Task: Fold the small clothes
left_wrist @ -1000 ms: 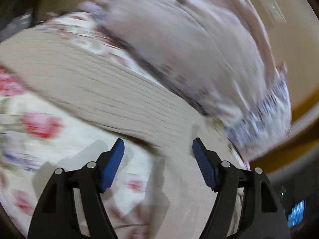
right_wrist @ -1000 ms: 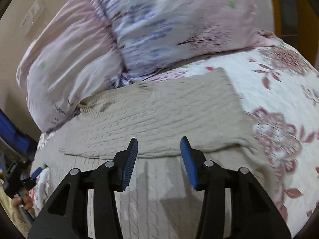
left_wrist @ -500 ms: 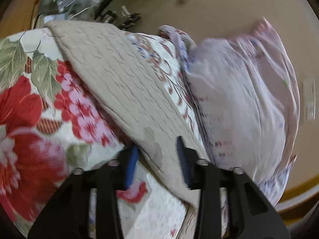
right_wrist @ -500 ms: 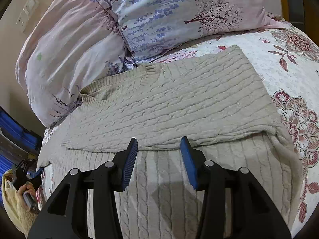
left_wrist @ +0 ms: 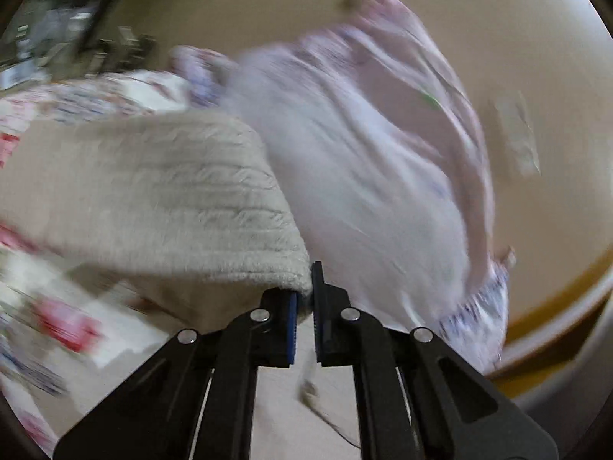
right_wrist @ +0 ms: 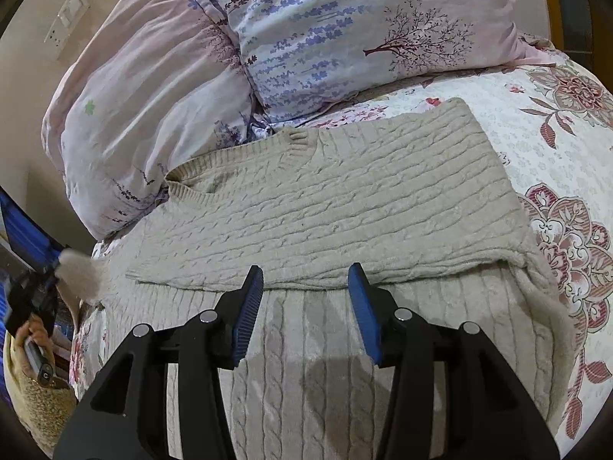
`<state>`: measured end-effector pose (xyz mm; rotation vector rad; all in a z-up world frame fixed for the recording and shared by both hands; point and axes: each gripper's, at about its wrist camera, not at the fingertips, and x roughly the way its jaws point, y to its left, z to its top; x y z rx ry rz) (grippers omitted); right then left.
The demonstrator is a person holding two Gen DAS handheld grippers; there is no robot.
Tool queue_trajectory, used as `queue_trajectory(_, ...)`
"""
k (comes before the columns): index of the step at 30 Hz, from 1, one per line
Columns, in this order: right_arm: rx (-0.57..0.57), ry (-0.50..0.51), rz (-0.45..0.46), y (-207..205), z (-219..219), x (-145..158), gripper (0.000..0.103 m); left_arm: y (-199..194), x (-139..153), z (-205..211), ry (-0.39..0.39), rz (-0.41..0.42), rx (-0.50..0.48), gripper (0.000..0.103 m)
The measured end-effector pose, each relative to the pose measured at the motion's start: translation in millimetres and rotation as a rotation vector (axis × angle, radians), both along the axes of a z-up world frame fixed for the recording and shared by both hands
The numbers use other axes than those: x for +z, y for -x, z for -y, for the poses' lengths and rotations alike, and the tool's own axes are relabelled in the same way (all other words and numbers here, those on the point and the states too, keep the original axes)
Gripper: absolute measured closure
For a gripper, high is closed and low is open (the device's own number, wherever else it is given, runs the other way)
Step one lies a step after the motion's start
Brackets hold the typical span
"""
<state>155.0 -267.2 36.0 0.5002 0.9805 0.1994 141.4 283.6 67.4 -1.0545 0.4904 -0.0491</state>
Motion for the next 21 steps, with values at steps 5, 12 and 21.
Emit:
queue_trajectory(5, -0.001, -0.008, 0.005, 1.8, 4.9, 1.2, 0.055, -30.8, 4.2, 101.1, -0.047, 0.061, -0.216, 0.097)
queue_trajectory(12, -0.004, -0.012, -0.014, 3.1, 10.2, -3.3, 0.055, -53.6, -52.7, 208.5, -0.058, -0.071, -0.455, 0.092)
queue_trajectory(21, 0.032, -0.026, -0.020, -0.4, 2.1, -4.5, 0.053, -37.9, -79.4, 165.2, 0.094, -0.146, -0.316, 0.058)
